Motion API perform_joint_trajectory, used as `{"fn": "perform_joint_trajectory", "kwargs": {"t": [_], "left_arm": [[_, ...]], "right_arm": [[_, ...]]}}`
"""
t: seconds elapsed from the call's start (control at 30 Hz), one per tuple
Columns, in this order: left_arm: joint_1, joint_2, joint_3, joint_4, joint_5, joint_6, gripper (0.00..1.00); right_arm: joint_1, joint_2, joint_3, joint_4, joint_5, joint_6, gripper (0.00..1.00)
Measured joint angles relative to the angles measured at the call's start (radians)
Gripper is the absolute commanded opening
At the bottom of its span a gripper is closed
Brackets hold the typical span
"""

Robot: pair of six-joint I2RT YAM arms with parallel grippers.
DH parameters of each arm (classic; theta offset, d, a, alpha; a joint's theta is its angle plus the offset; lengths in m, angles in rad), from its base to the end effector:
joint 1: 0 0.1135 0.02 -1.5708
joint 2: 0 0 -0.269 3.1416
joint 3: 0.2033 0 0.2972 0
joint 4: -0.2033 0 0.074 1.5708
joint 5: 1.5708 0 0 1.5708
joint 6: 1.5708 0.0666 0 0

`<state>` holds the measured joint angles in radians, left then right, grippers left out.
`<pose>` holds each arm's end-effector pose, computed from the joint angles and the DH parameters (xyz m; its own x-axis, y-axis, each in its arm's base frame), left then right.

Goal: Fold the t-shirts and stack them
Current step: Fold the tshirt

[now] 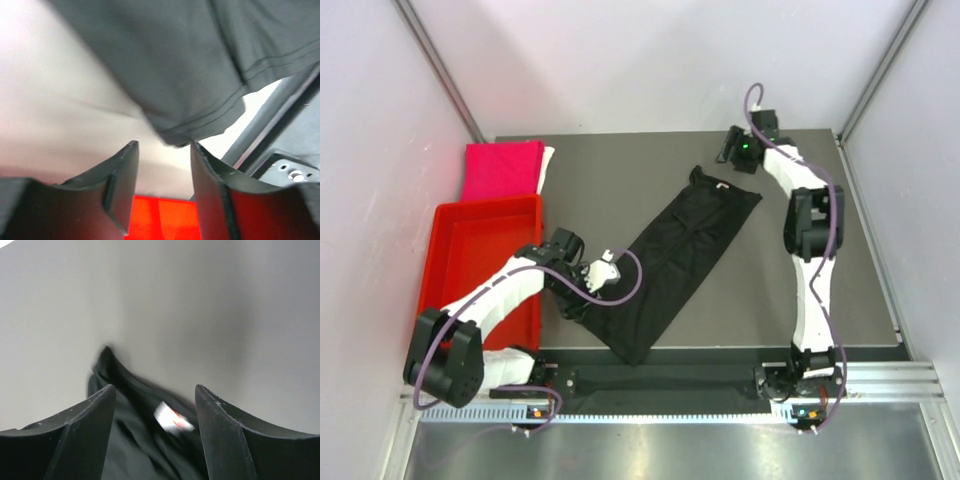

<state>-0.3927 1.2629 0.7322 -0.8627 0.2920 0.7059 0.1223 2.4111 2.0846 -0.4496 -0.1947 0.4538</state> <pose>0.2183 -0.1112 0.1387 -0.4239 0.8480 -0.3181 0.9046 0.4142 -0.1012 0.6086 0.0878 0.1589 -0.7374 0.3427 -0.5820 0.0741 0.8975 0.4347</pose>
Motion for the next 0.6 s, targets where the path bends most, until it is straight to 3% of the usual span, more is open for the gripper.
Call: {"fn": "perform_joint_trajectory", "kwargs": {"t": [0.3, 0.47, 0.6], "left_arm": [[0.076, -0.067, 0.039, 0.005, -0.058, -0.05, 0.59], [0.077, -0.053, 0.061, 0.01, -0.045, -0.077, 0.61], [0.077, -0.049, 0.067, 0.011, -0.037, -0.091, 0.62]], "right_arm": [[-0.206, -0.452, -0.512, 0.08, 0.056, -0.013, 0.51], [-0.253, -0.428, -0.674, 0.15, -0.009, 0.019, 0.46], [-0.242, -0.361, -0.701, 0.219, -0.114, 0.069, 0.42]]}}
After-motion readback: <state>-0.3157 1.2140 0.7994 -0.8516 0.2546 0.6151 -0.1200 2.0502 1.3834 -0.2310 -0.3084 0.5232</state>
